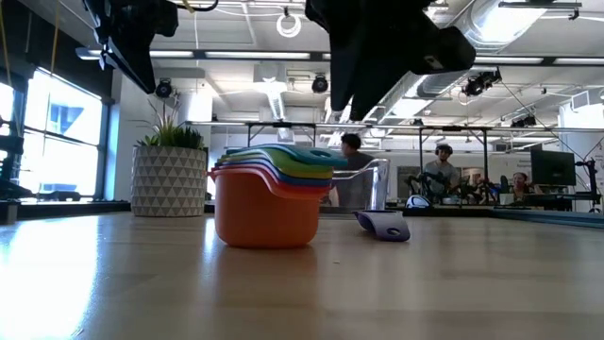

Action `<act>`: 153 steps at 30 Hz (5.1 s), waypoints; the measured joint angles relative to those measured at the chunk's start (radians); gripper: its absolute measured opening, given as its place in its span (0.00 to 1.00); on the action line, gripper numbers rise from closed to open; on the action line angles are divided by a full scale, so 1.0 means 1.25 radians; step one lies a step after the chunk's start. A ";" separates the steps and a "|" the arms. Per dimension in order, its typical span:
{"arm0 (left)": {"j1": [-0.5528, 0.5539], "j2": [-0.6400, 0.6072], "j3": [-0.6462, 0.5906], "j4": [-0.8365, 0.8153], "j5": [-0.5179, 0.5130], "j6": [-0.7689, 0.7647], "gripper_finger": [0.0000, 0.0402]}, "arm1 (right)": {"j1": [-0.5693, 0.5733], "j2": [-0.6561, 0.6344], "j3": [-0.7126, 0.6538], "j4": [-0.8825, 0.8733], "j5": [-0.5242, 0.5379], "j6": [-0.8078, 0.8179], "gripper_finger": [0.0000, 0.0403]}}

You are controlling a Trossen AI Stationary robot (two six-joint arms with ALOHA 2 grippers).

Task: Nest measuring cups in basket
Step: Stack the light blue measuring cup into the green measuring cup, then stack the blue measuring cup into the light blue measuring cup

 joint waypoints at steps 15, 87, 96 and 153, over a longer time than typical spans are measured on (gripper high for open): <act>0.000 0.000 0.000 0.000 0.000 0.007 0.11 | 0.008 0.069 0.000 0.022 -0.023 0.050 0.18; 0.000 0.000 0.000 0.000 0.000 0.253 0.11 | -0.235 0.055 0.000 -0.163 0.019 0.081 0.18; 0.000 0.000 0.000 0.005 0.000 0.241 0.11 | -0.252 0.092 0.000 -0.143 0.006 0.032 0.18; 0.000 0.000 0.000 0.038 -0.004 0.232 0.11 | -0.085 0.125 0.393 -0.173 0.060 0.008 0.00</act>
